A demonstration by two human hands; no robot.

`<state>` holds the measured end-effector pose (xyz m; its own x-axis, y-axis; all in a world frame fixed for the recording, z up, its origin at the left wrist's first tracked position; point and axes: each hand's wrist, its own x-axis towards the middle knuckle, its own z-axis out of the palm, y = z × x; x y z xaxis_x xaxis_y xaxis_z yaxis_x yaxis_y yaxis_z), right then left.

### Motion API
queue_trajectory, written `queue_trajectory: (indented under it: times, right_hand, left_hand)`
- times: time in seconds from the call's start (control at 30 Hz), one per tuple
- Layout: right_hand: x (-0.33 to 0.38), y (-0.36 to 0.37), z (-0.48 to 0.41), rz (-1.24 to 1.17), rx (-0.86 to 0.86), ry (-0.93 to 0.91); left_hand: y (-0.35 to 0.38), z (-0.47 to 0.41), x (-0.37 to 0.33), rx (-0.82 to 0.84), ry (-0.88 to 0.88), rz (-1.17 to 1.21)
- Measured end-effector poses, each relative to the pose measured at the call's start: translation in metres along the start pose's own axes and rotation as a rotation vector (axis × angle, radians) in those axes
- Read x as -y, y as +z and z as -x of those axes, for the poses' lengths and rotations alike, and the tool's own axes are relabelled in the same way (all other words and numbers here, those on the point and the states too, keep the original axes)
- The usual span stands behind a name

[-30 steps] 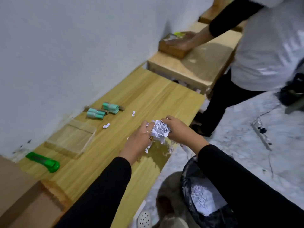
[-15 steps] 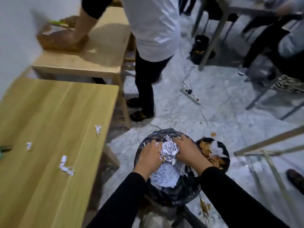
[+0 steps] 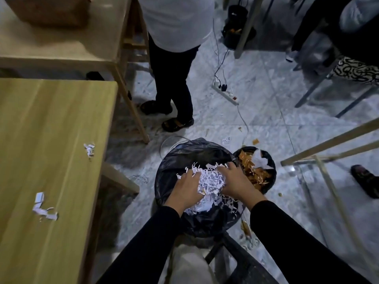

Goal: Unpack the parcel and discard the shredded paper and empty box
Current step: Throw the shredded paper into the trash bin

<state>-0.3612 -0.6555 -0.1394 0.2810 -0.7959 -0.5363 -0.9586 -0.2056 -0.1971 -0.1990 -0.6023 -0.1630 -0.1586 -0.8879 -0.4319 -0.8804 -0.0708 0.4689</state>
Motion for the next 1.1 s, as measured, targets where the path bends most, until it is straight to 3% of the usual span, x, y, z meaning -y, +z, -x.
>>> queue_trajectory:
  times: [0.43,0.73,0.9,1.1]
  right_hand:
    - [0.004,0.002,0.003,0.004,-0.026,-0.059]
    - [0.018,-0.014,0.012,-0.006,-0.018,-0.105]
    - [0.068,-0.040,0.014,-0.031,-0.041,-0.201]
    - [0.170,-0.060,0.016,-0.094,-0.085,-0.505]
  left_hand:
    - [0.005,0.010,0.002,0.062,-0.014,0.056]
    - [-0.016,0.028,-0.001,0.011,-0.001,0.036]
    - [-0.063,0.064,0.015,-0.185,-0.048,0.052]
    - [-0.109,0.139,0.076,-0.627,-0.250,0.106]
